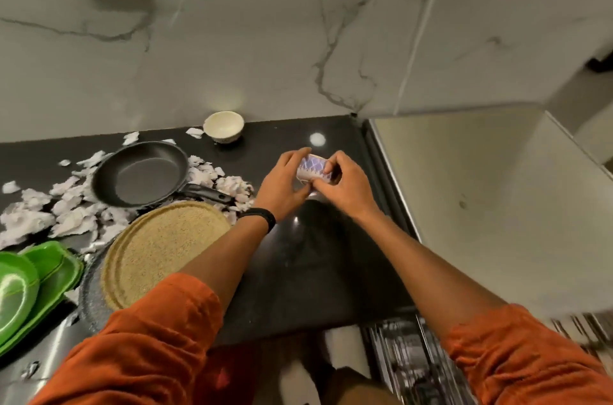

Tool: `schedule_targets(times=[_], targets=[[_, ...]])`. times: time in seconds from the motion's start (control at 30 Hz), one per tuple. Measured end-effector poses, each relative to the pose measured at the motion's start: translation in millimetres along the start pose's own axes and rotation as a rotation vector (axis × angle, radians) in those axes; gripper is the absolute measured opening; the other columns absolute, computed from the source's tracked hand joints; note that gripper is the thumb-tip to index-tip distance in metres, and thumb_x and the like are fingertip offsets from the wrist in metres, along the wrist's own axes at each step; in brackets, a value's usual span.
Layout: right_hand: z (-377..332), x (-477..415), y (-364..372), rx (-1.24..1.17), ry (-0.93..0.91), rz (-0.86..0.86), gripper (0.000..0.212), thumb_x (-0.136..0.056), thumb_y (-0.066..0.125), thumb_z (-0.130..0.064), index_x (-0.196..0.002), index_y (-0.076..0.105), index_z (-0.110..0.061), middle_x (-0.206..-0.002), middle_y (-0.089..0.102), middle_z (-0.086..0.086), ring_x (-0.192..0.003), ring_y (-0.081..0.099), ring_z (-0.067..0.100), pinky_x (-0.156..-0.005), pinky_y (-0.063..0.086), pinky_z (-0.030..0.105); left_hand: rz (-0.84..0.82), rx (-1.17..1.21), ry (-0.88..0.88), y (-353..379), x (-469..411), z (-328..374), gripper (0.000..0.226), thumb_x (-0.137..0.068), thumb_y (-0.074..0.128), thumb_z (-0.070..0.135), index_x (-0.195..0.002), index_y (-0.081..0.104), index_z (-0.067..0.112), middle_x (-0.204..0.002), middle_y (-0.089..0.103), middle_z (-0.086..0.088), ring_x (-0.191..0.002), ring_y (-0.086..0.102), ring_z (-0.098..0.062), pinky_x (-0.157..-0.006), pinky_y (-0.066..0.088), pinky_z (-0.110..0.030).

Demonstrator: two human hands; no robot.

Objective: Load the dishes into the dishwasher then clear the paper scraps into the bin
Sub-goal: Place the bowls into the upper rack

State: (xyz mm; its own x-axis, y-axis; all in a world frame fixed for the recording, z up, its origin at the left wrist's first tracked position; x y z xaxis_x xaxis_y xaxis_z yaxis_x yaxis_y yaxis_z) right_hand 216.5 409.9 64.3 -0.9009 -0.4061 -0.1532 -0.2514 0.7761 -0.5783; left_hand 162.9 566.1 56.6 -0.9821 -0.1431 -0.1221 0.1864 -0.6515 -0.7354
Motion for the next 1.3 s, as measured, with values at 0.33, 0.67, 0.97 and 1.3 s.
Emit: schedule_targets(times=[0.33, 0.67, 0.97, 1.3], targets=[[54, 171, -113, -0.056, 0.237, 0.392, 0.028, -0.085, 0.075, -0.030, -0.097, 0.053, -0.018, -0.092, 0.064, -0.004, -0.079, 0.062, 0.014, -0.072, 0.055, 0.036, -0.334, 0.197, 0.247, 104, 70, 116, 0.062, -0.092, 0.066, 0.050, -0.146, 0.039, 0.040, -0.132, 0.046, 0.005, -0.109, 0.059, -0.016, -0.098, 0.054, -0.039], [130, 326, -201, 0.024, 0.384, 0.739, 0.040, -0.086, 0.073, -0.042, -0.120, 0.055, -0.033, -0.116, 0.058, -0.014, -0.108, 0.058, 0.016, -0.091, 0.052, 0.045, -0.562, 0.277, 0.314, 241, 107, 241, 0.035, -0.098, 0.059, 0.042, -0.130, 0.051, 0.031, -0.117, 0.064, -0.002, -0.095, 0.066, -0.022, -0.086, 0.057, -0.046], [257, 456, -268, -0.030, 0.630, 0.932, 0.041, -0.092, 0.069, -0.023, -0.130, 0.055, -0.028, -0.129, 0.053, -0.006, -0.120, 0.054, 0.015, -0.097, 0.051, 0.047, -0.822, 0.178, 0.279, 414, 158, 352, 0.031, -0.095, 0.064, 0.043, -0.105, 0.050, 0.018, -0.094, 0.064, 0.003, -0.084, 0.062, -0.017, -0.071, 0.051, -0.036], [453, 531, -277, -0.308, 0.995, 0.836, 0.039, -0.089, 0.066, -0.019, -0.127, 0.059, -0.024, -0.139, 0.054, 0.001, -0.124, 0.054, 0.018, -0.099, 0.053, 0.041, -1.155, -0.014, 0.207, 640, 194, 364, 0.050, -0.088, 0.075, 0.014, -0.134, 0.055, 0.011, -0.125, 0.062, -0.004, -0.110, 0.059, -0.020, -0.092, 0.052, -0.035]])
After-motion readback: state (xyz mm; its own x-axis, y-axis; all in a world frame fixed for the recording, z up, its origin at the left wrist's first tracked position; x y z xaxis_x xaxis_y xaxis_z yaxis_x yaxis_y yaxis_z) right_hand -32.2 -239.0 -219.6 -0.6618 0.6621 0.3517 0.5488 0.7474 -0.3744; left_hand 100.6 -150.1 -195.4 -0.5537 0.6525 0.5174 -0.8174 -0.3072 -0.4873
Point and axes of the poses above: each hand's wrist, its own x-axis away from the middle knuckle, its own y-axis out of the palm, z = x × y, the point moved 3 cm from there along -x, towards the middle knuckle
